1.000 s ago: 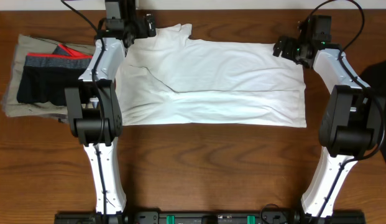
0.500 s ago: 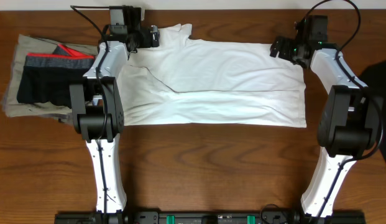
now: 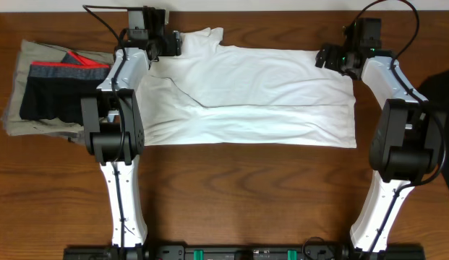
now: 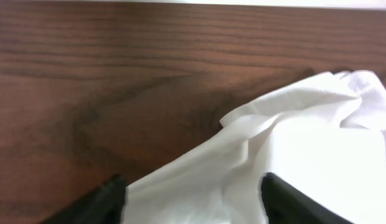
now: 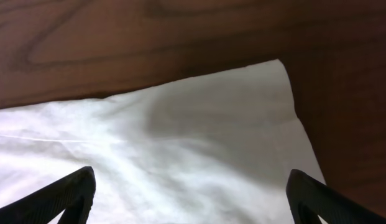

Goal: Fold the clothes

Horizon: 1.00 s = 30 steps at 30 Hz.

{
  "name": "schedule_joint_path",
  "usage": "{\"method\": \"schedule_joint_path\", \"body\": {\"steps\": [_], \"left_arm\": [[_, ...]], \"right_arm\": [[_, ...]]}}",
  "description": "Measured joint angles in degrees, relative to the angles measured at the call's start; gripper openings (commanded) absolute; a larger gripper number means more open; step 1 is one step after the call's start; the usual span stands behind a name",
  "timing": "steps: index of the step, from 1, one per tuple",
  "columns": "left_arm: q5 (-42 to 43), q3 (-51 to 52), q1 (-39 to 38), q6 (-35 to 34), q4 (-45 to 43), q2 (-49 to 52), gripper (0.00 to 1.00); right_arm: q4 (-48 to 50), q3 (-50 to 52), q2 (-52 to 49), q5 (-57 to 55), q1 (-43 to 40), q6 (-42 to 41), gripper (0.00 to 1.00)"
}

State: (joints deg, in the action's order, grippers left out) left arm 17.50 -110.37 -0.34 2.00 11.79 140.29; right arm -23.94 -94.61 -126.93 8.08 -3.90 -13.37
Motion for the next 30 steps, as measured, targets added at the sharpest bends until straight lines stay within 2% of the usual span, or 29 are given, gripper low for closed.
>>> {"method": "schedule_joint_path", "body": {"steps": [8,10,12,13,14,18,20,22,24,27,30], "left_arm": [[-0.07,0.0,0.0,0.44,0.48,0.0,0.62],[-0.09,0.0,0.02,0.33,0.48,0.0,0.55],[-0.09,0.0,0.02,0.59,0.44,0.11,0.53],[-0.09,0.0,0.0,0.72,0.46,0.24,0.46],[-0.09,0.02,0.0,0.59,0.42,0.42,0.44],[-0.09,0.0,0.0,0.85,0.37,1.79,0.44],[-0.07,-0.07,0.02,0.96,-0.02,2.34,0.48],[-0.2,-0.07,0.02,1.11,-0.17,2.34,0.59],[-0.72,-0.07,-0.04,1.16,-0.74,2.36,0.63],[-1.36,-0.07,-0.07,0.85,-1.09,2.36,0.64],[-1.4,-0.07,-0.07,0.87,-0.85,2.36,0.71]], "right_arm": [[2.4,0.0,0.0,-2.54,-0.31,5.42,0.98],[2.8,0.0,0.0,-2.75,-0.59,6.69,0.99],[2.84,0.0,0.0,-2.73,-1.2,7.56,0.98],[2.86,0.0,0.0,-2.73,-1.64,7.87,0.98],[2.86,0.0,0.0,-2.71,-1.99,8.02,0.99],[2.82,0.0,0.0,-2.73,-3.32,8.48,0.99],[2.82,0.0,0.0,-2.75,-3.54,8.63,0.99],[2.82,0.0,0.0,-2.71,-3.52,8.7,0.99],[2.82,0.0,0.0,-2.71,-3.48,8.87,0.99],[2.82,0.0,0.0,-2.71,-3.45,9.09,0.99],[2.84,0.0,0.0,-2.69,-3.45,9.53,0.99]]}}
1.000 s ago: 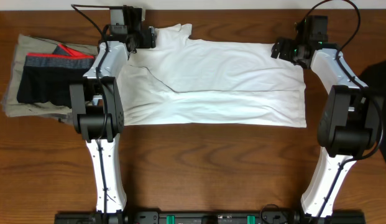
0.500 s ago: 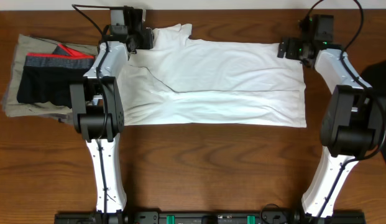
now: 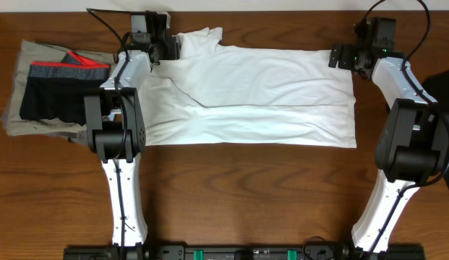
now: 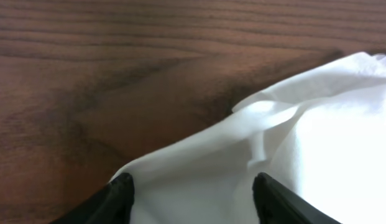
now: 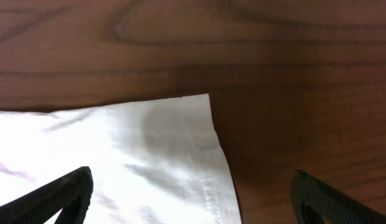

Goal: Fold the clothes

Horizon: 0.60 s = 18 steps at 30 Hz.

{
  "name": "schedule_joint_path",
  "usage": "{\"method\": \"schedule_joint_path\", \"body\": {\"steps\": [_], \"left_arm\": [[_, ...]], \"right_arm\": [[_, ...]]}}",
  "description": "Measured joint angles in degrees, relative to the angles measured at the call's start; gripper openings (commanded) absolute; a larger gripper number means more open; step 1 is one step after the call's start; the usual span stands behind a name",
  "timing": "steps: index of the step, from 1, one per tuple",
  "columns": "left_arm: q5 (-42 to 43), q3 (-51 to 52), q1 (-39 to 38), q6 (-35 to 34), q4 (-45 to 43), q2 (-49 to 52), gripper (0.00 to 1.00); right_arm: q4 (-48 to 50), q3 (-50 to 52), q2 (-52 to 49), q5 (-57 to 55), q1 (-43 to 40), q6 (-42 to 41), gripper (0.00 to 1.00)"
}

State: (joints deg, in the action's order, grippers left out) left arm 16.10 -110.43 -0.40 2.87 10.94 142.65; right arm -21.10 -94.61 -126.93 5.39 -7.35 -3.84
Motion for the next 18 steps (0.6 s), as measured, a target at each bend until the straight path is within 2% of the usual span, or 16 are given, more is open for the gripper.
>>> {"method": "schedule_joint_path", "body": {"steps": [4,13,16,18], "left_arm": [[0.02,0.0,-0.2,0.04,0.46,-0.15,0.79],[0.28,0.0,-0.59,-1.6,3.52,-3.8,0.86],[1.2,0.0,-0.76,-2.43,4.04,-6.27,0.92],[1.77,0.0,-1.03,-3.08,4.11,-7.56,0.93]], "right_arm": [[0.9,0.0,0.0,-0.02,-0.02,1.16,0.99],[3.96,0.0,-0.09,1.53,-0.02,5.38,0.99],[4.68,0.0,-0.57,2.03,-0.02,6.1,0.99],[5.46,-0.02,-1.44,2.51,-0.09,6.43,0.97]]}}
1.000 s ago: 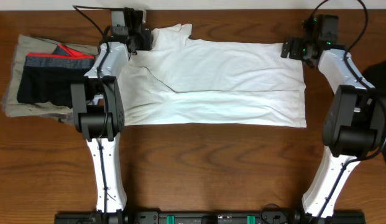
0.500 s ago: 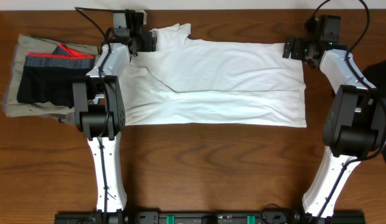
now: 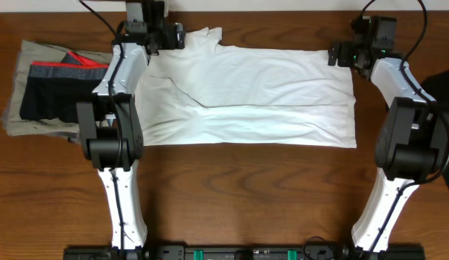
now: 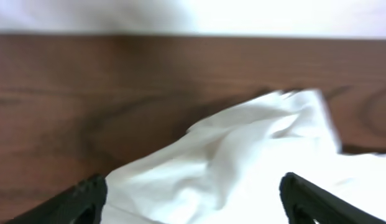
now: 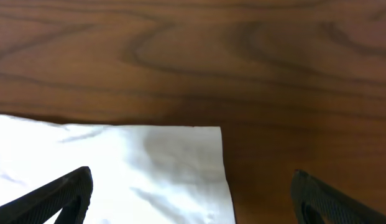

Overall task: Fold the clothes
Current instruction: 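Lift the top edge, moving the left gripper inward toward center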

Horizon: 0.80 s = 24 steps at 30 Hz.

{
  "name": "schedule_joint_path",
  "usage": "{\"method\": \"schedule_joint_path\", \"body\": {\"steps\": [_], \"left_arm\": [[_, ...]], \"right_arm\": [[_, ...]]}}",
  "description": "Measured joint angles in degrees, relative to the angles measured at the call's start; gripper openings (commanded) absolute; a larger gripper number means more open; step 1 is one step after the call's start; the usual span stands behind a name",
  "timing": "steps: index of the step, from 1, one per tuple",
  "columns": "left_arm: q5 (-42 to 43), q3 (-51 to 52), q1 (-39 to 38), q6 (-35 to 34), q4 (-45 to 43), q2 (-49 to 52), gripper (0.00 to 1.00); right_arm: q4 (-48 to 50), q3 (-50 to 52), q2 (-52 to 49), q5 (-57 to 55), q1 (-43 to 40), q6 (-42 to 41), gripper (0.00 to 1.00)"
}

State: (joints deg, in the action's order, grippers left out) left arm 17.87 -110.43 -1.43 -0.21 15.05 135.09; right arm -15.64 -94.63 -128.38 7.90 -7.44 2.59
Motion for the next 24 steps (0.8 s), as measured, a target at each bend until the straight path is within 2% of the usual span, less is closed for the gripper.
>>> {"method": "schedule_joint_path", "body": {"steps": [9,14,17,20,24], "left_arm": [[0.66,0.0,-1.88,-1.33,0.61,-0.72,0.95],[0.94,0.0,-2.05,-1.53,0.61,-0.72,0.95],[1.07,0.0,-2.05,-2.34,0.61,-0.72,0.99],[1.11,0.0,-2.05,-4.33,0.46,-0.72,0.98],[1.33,0.0,-2.05,-6.49,0.2,-0.72,0.98]], "right_arm": [[3.37,-0.13,-5.09,2.84,-0.7,1.68,0.94],[4.61,-0.13,-5.11,3.8,-0.7,2.25,0.8],[4.63,-0.13,-5.11,4.68,-0.7,2.23,0.78],[4.85,-0.13,-5.11,5.22,-0.7,2.23,0.72],[4.9,-0.13,-5.11,5.49,-0.7,2.23,0.7]]}}
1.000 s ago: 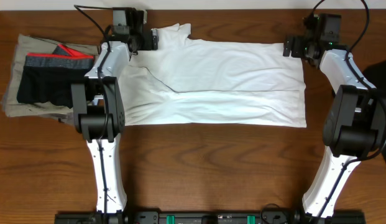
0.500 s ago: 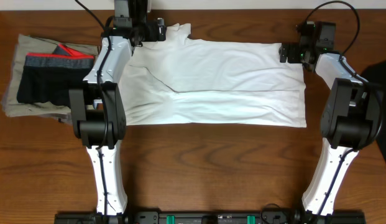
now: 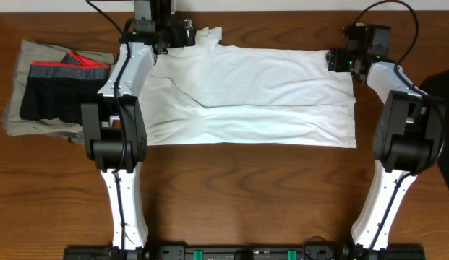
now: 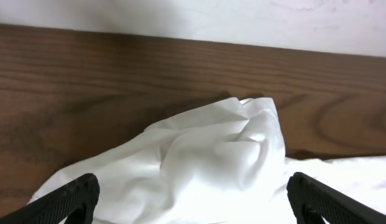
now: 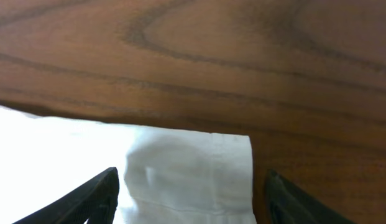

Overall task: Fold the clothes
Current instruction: 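Lift the top edge, moving the left gripper inward toward center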

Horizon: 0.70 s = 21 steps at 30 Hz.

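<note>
A white shirt (image 3: 253, 94) lies spread across the table, its near part folded up along a crease. Its bunched far-left corner (image 4: 224, 137) rises as a lump. My left gripper (image 3: 186, 34) is at that corner, open wide, with cloth lying between the fingertips (image 4: 193, 190) but not pinched. My right gripper (image 3: 331, 59) is at the shirt's far-right corner (image 5: 224, 168). It is open, and the hemmed corner lies between its fingers (image 5: 191, 180).
A pile of folded clothes (image 3: 54, 87), grey with black and red on top, lies at the left end of the table. A black object (image 3: 445, 83) sits at the right edge. The table's far edge and a white wall (image 4: 242, 18) are just behind the left gripper.
My left gripper has shifted right, closer to the bunched corner, still wide open. The right gripper's fingers now stand closer together around the shirt's far-right corner.
Both grippers were open over the shirt's far edge, the right one well inside the corner. Then the right was at the corner itself and the left jaws stood narrower. Then the left jaws were wide again by the far edge. Now each frames its corner.
</note>
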{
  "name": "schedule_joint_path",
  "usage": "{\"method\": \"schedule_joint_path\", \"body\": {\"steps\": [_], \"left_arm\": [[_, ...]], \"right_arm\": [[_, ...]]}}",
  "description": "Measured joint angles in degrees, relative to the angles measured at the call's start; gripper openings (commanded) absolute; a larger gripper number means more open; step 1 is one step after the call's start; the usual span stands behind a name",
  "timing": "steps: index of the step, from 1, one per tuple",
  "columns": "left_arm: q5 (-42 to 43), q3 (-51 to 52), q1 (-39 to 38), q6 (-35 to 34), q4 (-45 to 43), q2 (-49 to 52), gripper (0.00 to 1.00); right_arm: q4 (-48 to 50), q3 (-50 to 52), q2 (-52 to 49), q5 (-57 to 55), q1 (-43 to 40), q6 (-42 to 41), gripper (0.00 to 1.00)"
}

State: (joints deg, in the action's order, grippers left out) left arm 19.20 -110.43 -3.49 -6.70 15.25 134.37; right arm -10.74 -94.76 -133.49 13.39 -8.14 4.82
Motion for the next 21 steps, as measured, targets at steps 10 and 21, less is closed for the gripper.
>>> {"method": "schedule_joint_path", "body": {"steps": [10,21], "left_arm": [[2.8,0.0,-0.11,-1.53,-0.22,0.0,0.98],[3.37,0.0,-0.83,-2.12,-0.24,0.0,0.98]], "right_arm": [[1.49,0.0,0.0,0.15,0.0,0.0,0.66],[3.34,-0.04,-1.7,0.17,0.0,-0.79,0.67]]}}
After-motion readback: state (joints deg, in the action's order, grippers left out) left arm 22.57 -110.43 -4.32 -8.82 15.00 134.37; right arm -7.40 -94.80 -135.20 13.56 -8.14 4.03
